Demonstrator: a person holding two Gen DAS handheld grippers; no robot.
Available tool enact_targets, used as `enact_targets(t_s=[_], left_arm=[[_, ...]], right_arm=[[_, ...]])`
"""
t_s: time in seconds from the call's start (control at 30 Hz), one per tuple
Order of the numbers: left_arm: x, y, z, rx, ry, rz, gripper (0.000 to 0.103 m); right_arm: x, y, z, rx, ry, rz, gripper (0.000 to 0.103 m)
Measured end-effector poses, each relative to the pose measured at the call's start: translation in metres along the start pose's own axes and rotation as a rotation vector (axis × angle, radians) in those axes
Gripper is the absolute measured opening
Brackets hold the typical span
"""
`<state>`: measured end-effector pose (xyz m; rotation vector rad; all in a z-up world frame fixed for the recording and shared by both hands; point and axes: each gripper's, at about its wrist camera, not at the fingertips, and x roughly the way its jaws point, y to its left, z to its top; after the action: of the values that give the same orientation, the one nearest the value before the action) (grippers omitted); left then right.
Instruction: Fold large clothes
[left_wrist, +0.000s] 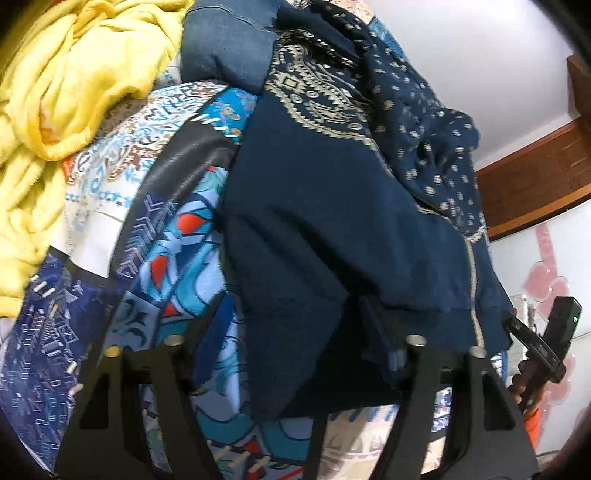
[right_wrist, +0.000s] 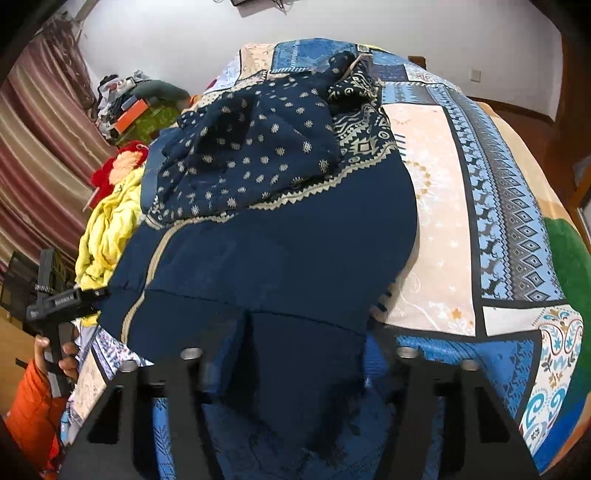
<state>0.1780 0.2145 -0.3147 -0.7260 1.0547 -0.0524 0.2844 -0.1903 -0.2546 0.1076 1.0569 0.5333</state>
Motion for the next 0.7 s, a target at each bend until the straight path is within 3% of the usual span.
enact_targets(t_s=[0.03, 0.07, 0.13, 0.27, 0.43, 0.7], left_arm=[[-0.001, -0.001, 0.001, 0.006, 0.002, -0.019, 0.042], [-0.003, -0.004, 0.002, 0.019, 0.006, -0.042, 0.026], [-0.007, -0.013, 0.004, 0.056, 0.003, -0.033, 0.015], [-0.029, -0.038, 0.015, 0.157, -0.076, 0.033, 0.013], [-0.063, -0.071, 0.047, 0.24, -0.194, 0.06, 0.012], [-0.084, -0.118, 0.122, 0.309, -0.327, 0.042, 0.012]], right_arm=[[-0.001, -0.003, 0.004, 0.029, 0.005, 0.041, 0.021], [-0.002, -0.005, 0.006, 0.045, 0.006, 0.057, 0.017], [-0.003, -0.004, 0.011, 0.05, 0.001, 0.069, 0.015], [-0.015, 0.009, 0.026, 0.01, -0.031, 0.087, 0.014], [-0.03, 0.029, 0.058, -0.074, -0.079, 0.085, 0.014], [-0.045, 0.046, 0.147, -0.128, -0.207, 0.042, 0.014]])
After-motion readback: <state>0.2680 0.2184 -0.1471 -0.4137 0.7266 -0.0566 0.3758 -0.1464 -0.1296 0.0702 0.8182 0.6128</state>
